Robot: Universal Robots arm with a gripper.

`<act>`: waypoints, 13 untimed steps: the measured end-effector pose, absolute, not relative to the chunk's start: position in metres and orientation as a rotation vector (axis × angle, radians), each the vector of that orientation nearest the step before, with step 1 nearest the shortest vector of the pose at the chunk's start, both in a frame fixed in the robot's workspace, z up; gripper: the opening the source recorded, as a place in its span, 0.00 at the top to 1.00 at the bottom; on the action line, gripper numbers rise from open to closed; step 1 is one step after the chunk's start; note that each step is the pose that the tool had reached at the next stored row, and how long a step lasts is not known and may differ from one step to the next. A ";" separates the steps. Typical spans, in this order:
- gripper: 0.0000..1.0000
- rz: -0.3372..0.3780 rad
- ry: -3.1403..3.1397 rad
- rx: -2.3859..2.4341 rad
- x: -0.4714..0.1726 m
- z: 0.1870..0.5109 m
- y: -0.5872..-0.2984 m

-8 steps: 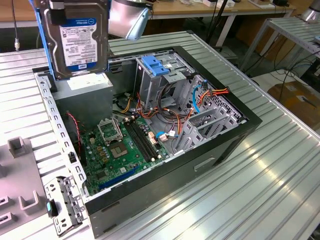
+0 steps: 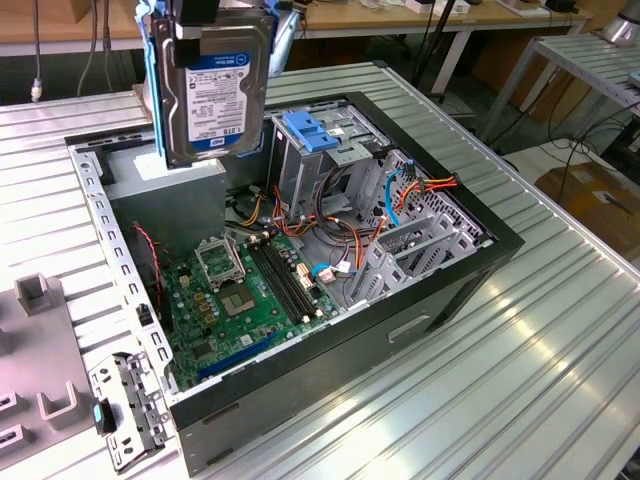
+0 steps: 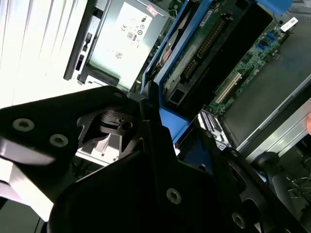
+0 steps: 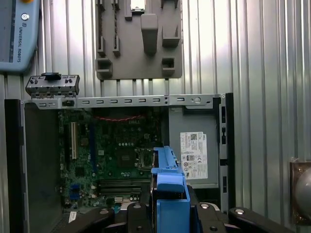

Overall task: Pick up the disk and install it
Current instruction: 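Pick up the disk, then insert the disk into the insertion slot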

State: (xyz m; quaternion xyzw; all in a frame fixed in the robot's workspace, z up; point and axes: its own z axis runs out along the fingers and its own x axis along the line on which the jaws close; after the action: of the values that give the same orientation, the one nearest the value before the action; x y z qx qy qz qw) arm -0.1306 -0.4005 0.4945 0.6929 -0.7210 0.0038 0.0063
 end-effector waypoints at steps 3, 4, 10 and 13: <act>0.63 0.013 -2.256 2.167 -0.127 0.493 -0.403; 0.63 0.013 -2.256 2.167 -0.126 0.492 -0.404; 0.63 0.014 -2.257 2.166 -0.123 0.490 -0.411; 0.63 0.014 -2.257 2.166 -0.122 0.490 -0.411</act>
State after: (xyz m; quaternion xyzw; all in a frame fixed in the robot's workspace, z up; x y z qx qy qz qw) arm -0.1221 -0.4106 0.4900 0.6925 -0.7214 0.0044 0.0068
